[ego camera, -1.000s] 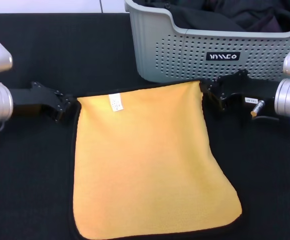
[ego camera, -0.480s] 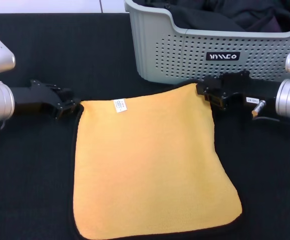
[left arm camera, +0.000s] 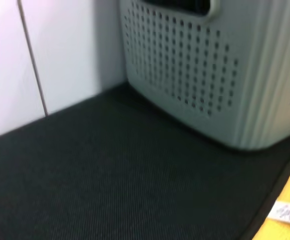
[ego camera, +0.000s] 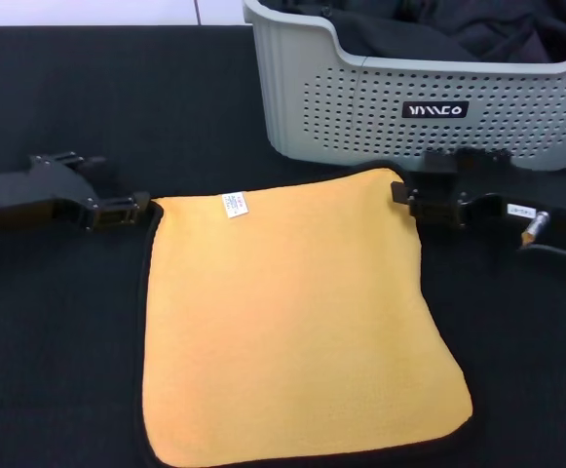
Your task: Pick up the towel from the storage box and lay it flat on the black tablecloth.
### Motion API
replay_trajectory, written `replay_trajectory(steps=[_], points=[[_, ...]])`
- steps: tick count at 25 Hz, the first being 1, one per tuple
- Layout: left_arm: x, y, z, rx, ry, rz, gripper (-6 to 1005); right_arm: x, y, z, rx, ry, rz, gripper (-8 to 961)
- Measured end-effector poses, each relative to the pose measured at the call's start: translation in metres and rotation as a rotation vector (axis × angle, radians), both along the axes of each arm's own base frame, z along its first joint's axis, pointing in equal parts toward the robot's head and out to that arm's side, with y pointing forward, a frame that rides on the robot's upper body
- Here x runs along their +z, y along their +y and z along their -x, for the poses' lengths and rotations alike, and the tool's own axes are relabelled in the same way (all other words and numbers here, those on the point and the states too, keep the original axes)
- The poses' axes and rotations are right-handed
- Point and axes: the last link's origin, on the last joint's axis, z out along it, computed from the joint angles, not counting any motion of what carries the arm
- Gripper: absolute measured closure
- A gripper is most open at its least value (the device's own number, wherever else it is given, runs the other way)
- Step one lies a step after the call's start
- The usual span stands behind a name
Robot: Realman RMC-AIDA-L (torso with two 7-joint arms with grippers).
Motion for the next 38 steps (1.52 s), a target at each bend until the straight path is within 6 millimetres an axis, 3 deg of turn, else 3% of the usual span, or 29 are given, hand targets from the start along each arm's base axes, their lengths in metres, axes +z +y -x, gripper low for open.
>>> replay_trajectory(steps=[3, 8, 13, 14, 18, 22, 28, 38], points=[[0.006, -0.009, -0.004, -0.016, -0.071, -0.010, 187, 0.006, -0.008, 0.001, 0.037, 0.013, -0.007, 347], [0.007, -0.027, -0.020, -0.079, -0.228, 0.051, 152, 0.014, -0.022, 0.012, 0.154, 0.061, 0.048, 127], [-0.001, -0.044, -0.042, -0.179, -0.336, 0.179, 118, 0.041, -0.041, 0.028, 0.334, 0.172, 0.143, 89], [-0.003, -0.054, -0.056, -0.263, -0.414, 0.243, 111, 0.050, -0.047, 0.030, 0.375, 0.198, 0.164, 81], [0.003, -0.070, -0.072, -0.420, -0.548, 0.266, 110, 0.081, -0.064, 0.033, 0.481, 0.282, 0.218, 82], [0.011, -0.082, -0.080, -0.533, -0.629, 0.259, 110, 0.095, -0.075, 0.039, 0.522, 0.276, 0.221, 82], [0.007, -0.084, -0.089, -0.572, -0.658, 0.305, 111, 0.091, -0.088, 0.051, 0.599, 0.231, 0.260, 83], [0.003, -0.086, -0.091, -0.580, -0.663, 0.326, 111, 0.087, -0.088, 0.053, 0.604, 0.229, 0.275, 84]])
